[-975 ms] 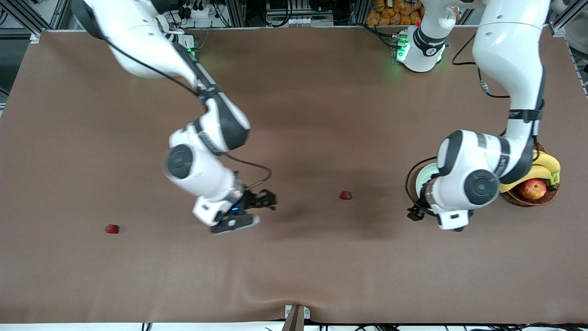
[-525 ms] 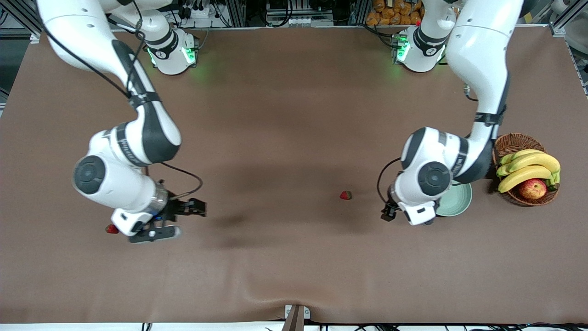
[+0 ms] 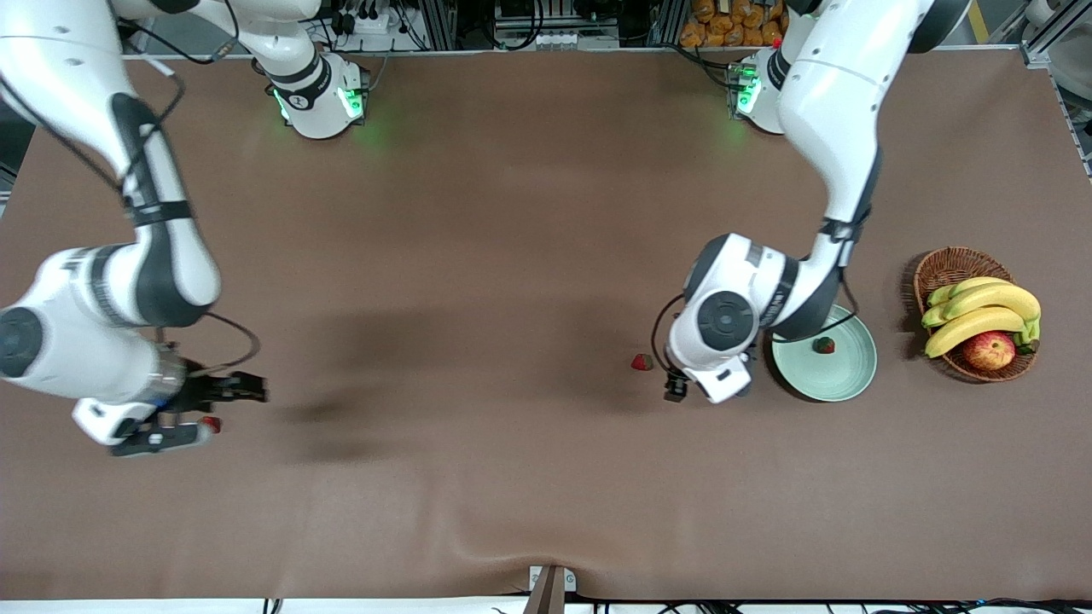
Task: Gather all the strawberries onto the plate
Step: 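Grasp the strawberry with the left gripper while the right gripper grasps the third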
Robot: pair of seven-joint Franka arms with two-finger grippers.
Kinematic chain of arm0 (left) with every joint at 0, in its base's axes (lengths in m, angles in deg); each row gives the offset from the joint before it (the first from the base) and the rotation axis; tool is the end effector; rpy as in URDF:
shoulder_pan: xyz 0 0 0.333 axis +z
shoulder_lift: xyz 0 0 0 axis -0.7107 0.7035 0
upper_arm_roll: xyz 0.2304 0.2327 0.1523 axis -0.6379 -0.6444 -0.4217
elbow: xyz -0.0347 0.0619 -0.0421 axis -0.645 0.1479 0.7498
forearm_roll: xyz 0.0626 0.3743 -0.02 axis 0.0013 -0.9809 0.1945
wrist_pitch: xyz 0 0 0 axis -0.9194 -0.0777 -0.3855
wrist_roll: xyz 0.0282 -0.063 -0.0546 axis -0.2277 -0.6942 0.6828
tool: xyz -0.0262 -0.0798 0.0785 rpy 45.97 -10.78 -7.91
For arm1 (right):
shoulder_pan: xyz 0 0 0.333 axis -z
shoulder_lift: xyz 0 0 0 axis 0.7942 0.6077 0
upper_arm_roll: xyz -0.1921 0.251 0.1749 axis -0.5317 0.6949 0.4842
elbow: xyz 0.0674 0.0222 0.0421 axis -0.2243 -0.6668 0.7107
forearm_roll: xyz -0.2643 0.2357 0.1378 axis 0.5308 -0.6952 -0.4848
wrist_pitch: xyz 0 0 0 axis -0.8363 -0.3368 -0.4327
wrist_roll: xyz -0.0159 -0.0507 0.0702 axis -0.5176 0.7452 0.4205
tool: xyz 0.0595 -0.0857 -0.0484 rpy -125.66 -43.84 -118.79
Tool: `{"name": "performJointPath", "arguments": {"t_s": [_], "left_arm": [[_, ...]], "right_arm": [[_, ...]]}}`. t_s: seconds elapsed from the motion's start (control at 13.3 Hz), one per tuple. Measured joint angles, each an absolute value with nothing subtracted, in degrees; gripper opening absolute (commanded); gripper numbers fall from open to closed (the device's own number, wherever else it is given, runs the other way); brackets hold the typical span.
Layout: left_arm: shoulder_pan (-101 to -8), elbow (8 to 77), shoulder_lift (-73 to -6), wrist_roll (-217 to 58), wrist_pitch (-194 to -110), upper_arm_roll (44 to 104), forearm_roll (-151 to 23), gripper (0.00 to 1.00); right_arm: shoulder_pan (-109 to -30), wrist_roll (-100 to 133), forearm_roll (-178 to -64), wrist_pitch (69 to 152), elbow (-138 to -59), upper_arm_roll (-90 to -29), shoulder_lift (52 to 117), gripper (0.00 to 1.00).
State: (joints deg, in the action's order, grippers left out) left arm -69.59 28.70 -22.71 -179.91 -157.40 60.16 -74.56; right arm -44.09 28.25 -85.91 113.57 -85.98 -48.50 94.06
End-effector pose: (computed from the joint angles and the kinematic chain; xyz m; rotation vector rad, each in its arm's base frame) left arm 0.6408 -0.3369 0.2602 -2.3706 -1.9316 0.1005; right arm 0.7153 -0.0452 0.3684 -3.0397 -0.3192 -0.0053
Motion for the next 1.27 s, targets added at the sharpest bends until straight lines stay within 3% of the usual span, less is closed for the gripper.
{"name": "performJointPath", "arguments": {"t_s": [0.53,1.12,1.2,1.27], "left_arm": [[-71.17,28.42,-19.74,-181.53,-159.41,60.03,-74.56,1.0],[-72.5,28.41,-18.77,-182.23,-160.41,60.11,-74.56,1.0],[-72.61,28.41,-18.54,-182.25,-160.74,60.11,-74.56,1.0],[-72.65,28.4,-18.33,-182.25,-161.06,60.11,-74.56,1.0]], "right_arm": [[-40.63,52.18,-82.09,129.51,-86.74,-47.85,104.13,1.0],[-37.19,74.86,-81.72,131.96,-86.48,-48.18,108.4,1.0],[-37.04,75.8,-81.72,132.09,-86.4,-48.18,108.86,0.95],[-36.94,76.22,-81.72,132.1,-86.29,-48.18,109.15,0.75]]}}
